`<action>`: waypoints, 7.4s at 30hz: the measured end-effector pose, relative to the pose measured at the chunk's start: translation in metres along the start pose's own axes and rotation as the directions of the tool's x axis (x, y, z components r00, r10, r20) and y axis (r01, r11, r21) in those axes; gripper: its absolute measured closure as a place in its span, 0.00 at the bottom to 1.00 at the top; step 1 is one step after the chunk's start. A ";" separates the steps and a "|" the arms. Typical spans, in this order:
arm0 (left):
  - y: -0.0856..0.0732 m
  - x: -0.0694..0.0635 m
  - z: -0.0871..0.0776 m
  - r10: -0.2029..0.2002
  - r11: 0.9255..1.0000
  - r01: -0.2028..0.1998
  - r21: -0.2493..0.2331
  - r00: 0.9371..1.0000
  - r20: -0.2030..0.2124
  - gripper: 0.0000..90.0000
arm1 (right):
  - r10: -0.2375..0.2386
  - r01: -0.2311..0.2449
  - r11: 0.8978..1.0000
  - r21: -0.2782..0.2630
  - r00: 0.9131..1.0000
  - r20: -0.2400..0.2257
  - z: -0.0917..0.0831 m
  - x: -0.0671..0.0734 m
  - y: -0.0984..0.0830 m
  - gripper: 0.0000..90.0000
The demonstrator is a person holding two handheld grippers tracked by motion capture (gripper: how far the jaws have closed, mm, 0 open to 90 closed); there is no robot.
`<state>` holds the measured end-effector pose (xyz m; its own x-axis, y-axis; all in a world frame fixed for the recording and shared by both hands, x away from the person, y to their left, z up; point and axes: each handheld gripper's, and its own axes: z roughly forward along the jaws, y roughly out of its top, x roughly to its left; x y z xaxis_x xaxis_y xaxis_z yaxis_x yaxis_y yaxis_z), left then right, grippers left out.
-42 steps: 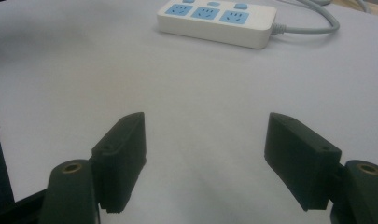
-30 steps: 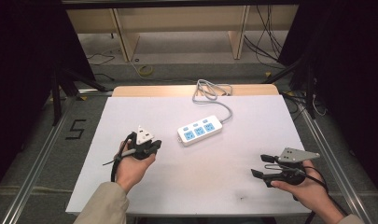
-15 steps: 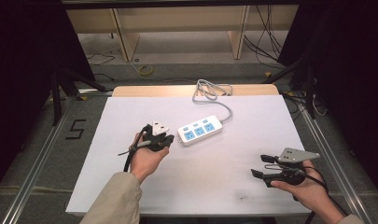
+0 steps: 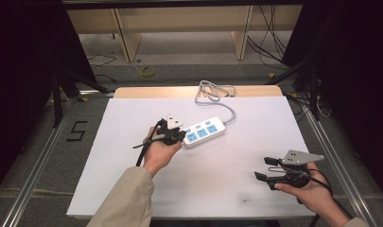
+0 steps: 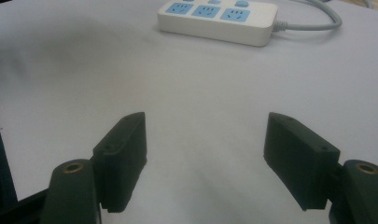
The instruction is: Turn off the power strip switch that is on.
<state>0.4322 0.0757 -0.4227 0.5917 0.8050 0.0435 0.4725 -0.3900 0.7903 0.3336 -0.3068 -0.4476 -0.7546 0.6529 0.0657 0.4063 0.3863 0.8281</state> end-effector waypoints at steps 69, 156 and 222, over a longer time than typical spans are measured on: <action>0.033 -0.003 0.105 0.072 0.992 -0.068 0.105 0.997 -0.038 1.00 | -0.005 0.005 1.000 0.014 1.000 -0.015 0.001 0.002 -0.003 0.32; 0.040 -0.005 0.112 -0.009 0.990 0.014 0.141 0.999 -0.039 1.00 | -0.009 0.010 1.000 0.020 0.999 -0.033 0.001 0.003 -0.003 0.32; 0.045 -0.006 0.112 0.026 0.989 -0.020 0.145 0.999 -0.039 1.00 | 0.003 -0.003 1.000 -0.004 1.000 -0.028 -0.002 0.002 -0.002 0.32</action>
<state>0.5229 0.0032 -0.4555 0.5776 0.8116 0.0875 0.5505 -0.4664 0.6924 0.3305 -0.3076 -0.4478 -0.7674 0.6357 0.0835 0.4065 0.3816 0.8301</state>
